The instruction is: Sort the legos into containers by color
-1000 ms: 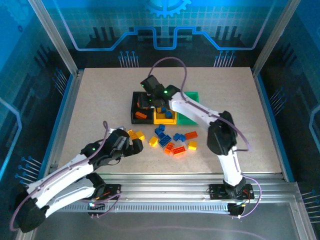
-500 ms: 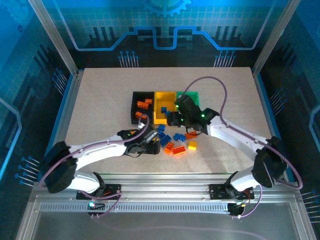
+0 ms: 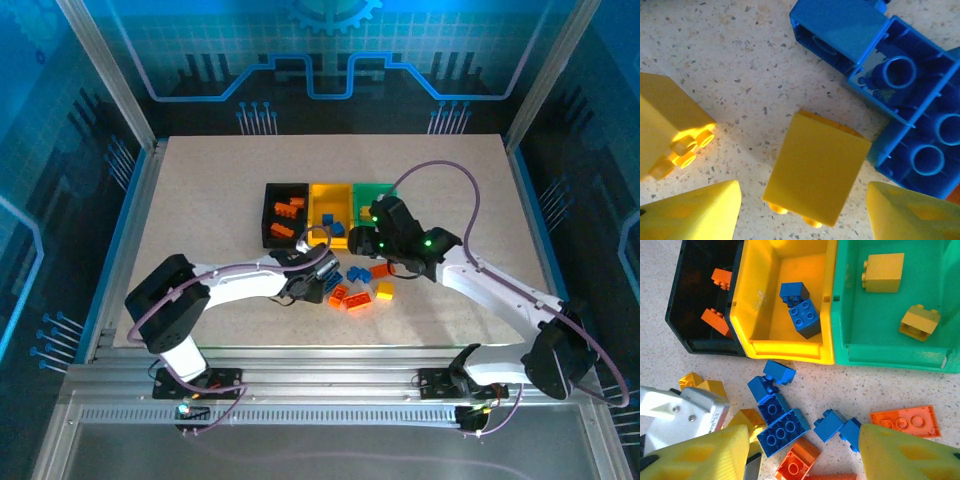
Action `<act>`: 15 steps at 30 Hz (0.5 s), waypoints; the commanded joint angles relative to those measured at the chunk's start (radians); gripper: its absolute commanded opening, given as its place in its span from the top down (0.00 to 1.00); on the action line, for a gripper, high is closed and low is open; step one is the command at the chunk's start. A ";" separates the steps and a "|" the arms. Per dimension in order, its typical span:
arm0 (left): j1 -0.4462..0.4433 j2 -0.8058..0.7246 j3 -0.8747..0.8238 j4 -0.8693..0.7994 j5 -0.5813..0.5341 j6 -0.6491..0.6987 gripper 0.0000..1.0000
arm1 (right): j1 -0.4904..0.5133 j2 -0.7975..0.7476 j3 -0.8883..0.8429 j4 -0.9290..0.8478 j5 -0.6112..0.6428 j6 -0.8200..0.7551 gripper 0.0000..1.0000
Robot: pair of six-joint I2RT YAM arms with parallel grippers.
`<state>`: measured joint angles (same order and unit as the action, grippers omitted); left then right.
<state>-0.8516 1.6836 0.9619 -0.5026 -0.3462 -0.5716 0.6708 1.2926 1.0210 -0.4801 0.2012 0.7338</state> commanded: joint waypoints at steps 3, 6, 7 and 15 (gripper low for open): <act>0.015 0.030 0.040 -0.002 -0.038 0.039 0.37 | -0.017 -0.042 -0.025 0.020 0.006 0.018 0.38; 0.023 0.044 0.051 -0.001 -0.046 0.055 0.42 | -0.021 -0.053 -0.026 0.017 0.003 0.016 0.38; 0.024 0.048 0.055 -0.002 -0.049 0.061 0.42 | -0.022 -0.057 -0.028 0.015 0.003 0.016 0.38; 0.025 0.035 0.069 -0.019 -0.044 0.087 0.61 | -0.027 -0.076 -0.036 0.014 0.001 0.018 0.38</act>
<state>-0.8303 1.7351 1.0084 -0.4957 -0.3801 -0.4988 0.6586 1.2434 0.9939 -0.4774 0.2005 0.7345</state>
